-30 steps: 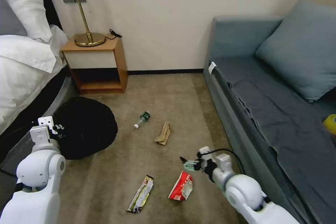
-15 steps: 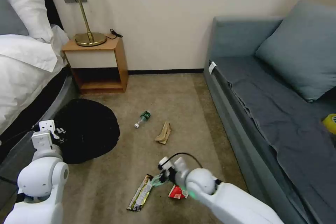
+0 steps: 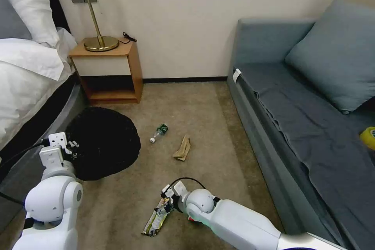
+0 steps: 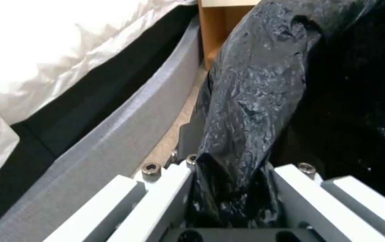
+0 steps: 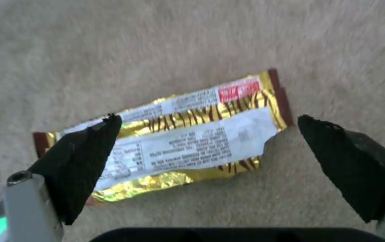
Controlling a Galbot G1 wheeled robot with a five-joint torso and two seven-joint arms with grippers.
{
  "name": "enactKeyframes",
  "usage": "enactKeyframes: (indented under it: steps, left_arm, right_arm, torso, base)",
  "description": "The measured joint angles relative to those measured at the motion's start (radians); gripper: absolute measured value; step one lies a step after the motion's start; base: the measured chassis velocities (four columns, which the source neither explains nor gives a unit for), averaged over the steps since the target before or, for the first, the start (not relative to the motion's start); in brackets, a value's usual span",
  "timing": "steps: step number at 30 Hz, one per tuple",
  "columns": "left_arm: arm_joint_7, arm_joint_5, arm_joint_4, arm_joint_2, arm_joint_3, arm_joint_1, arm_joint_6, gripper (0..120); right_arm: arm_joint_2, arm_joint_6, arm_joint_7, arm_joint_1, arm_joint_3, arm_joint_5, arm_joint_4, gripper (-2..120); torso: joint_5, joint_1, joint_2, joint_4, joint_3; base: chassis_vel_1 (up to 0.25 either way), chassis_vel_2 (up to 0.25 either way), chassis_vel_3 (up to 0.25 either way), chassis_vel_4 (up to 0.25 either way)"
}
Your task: Pick up the trash bin, then pick up the garbage on the floor and place it into the trash bin.
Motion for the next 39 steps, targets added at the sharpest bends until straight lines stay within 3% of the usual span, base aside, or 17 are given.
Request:
enactKeyframes:
  steps: [15, 26, 39]
  left_arm:
    - [0.005, 0.002, -0.001, -0.002, 0.012, -0.005, -0.005, 2]
    - [0.008, 0.005, -0.003, -0.010, 0.017, 0.001, -0.007, 2]
    - [0.009, 0.013, -0.008, -0.024, 0.020, 0.003, -0.010, 2]
  right_arm:
    - [0.039, 0.028, -0.014, -0.001, 0.003, -0.047, -0.145, 100]
    - [0.053, 0.041, -0.028, -0.010, 0.005, -0.065, -0.171, 100]
    - [0.032, -0.006, 0.003, -0.021, -0.013, 0.021, 0.009, 100]
  torso:
    - [0.0001, 0.000, 0.000, 0.0000, 0.000]
    - [0.0000, 0.000, 0.000, -0.0002, 0.000]
    - [0.0003, 0.000, 0.000, 0.0002, 0.000]
  base:
    - [0.000, 0.000, 0.000, 0.000]
    - [0.000, 0.000, 0.000, 0.000]
    - [0.000, 0.000, 0.000, 0.000]
